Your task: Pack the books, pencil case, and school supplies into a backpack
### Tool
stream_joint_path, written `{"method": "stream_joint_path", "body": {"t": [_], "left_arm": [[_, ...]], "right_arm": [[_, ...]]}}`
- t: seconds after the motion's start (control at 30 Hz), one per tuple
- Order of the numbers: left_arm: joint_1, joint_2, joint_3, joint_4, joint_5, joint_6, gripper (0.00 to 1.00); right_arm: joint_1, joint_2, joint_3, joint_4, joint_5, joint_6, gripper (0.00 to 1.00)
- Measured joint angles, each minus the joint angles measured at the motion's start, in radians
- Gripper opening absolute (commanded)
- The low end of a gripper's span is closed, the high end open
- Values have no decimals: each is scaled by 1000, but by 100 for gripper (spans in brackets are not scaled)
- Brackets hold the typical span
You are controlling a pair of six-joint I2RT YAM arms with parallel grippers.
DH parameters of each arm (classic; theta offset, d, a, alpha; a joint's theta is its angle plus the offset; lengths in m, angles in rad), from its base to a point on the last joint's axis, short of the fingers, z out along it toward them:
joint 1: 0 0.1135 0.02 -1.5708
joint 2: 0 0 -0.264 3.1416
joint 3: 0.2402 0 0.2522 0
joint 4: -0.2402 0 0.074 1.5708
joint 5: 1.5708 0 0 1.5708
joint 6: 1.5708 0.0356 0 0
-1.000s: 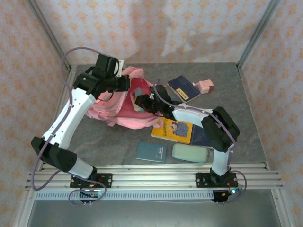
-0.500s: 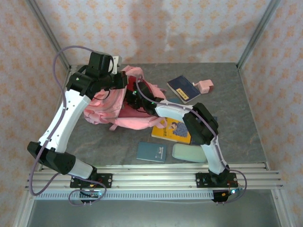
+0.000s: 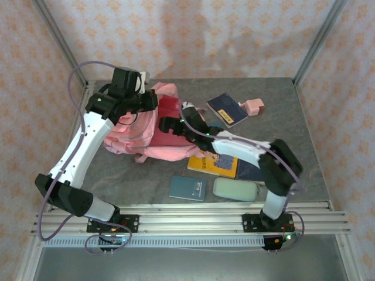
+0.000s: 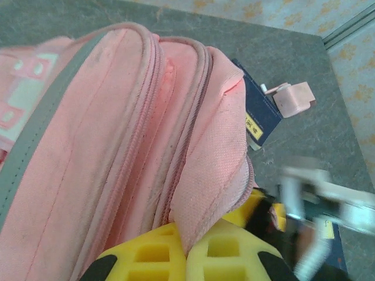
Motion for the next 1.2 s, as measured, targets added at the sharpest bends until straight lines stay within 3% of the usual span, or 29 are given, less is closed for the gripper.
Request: {"method": "stream_joint_path", "body": {"t": [0.2,0.4,0.53,0.67,0.87,1.2], "left_arm": [[1,0,-109,80,19,-24,0],[0,-9,-248,200,50,-85,0],[0,-9,-314,265,69,-131,0],[0,-11,-336,299,70,-153,0],[0,-47,-370,320,67,-172,0],[1,-61,-370,320,43,-171,0]], "right_arm": [[0,-217,-78,-112,49,-154,100],[7,-431,-97,-423,154,-270,89],[9,-509,-97,-628,233,-327,89],[8,-483,-75,-816,278,-335,100],[46,-418,-48,-988,254,-402,99],[103,-382,-113,-1125,180,-814,99]]}}
